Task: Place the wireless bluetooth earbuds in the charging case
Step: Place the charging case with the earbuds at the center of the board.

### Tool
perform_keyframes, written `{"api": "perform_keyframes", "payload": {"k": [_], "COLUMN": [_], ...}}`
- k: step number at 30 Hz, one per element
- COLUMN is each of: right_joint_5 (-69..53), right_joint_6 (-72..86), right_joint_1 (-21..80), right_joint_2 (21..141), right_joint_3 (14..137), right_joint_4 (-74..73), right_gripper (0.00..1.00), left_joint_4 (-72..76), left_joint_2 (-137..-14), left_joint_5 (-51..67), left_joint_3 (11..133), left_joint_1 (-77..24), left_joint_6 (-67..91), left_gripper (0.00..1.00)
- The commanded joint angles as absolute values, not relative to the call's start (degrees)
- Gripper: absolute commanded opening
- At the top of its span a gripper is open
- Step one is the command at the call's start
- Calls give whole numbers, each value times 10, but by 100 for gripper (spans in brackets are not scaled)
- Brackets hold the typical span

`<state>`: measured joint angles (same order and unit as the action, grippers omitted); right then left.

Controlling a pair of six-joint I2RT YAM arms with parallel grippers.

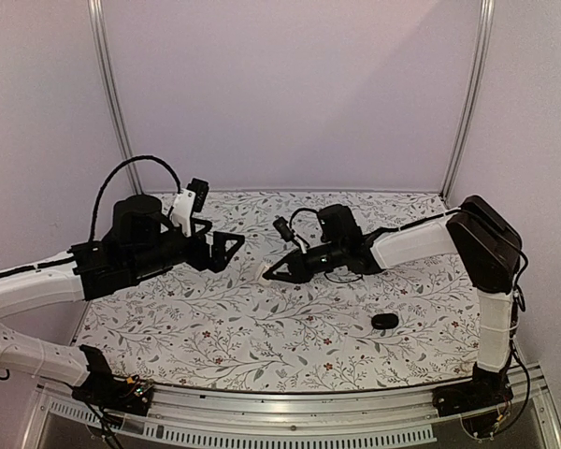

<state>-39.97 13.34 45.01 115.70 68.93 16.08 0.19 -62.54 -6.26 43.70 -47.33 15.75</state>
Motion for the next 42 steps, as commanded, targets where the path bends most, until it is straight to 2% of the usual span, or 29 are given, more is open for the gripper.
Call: {"api": "perform_keyframes", "payload": {"k": [1, 8, 16, 20, 26, 30, 33, 41, 42], "right_joint_5": [-386, -392, -393, -391, -374, -376, -356, -269, -258], "right_joint_6": [156, 167, 168, 159, 135, 125, 120, 151, 169], "right_joint_1": [452, 459, 459, 459, 455, 439, 424, 395, 392], "right_joint_2": [1229, 1325, 1364, 1369, 1353, 1300, 1240, 999, 968], "right_joint_3": [769, 885, 923, 931, 920, 876, 811, 581, 550], "right_joint_4": [133, 94, 71, 56, 34, 45, 62, 50, 42], "right_gripper": [0, 2, 8, 21, 52, 63, 75, 78, 82], "left_joint_4": [12, 2, 2, -20, -21, -22, -19, -12, -11], "left_joint_2": [-597, -578, -561, -563, -564, -571, -578, -602, -603], "left_joint_5": [-63, -65, -62, -61, -60, -58, -53, -34, -31], "left_joint_3": [420, 405, 396, 399, 402, 409, 413, 422, 424], "left_joint_1": [-464, -461, -456, -454, -451, -450, -448, -447, -447], "left_joint_6": [179, 182, 185, 184, 183, 176, 170, 161, 162], "left_gripper": [100, 100, 100, 100, 100, 100, 100, 100, 100]}}
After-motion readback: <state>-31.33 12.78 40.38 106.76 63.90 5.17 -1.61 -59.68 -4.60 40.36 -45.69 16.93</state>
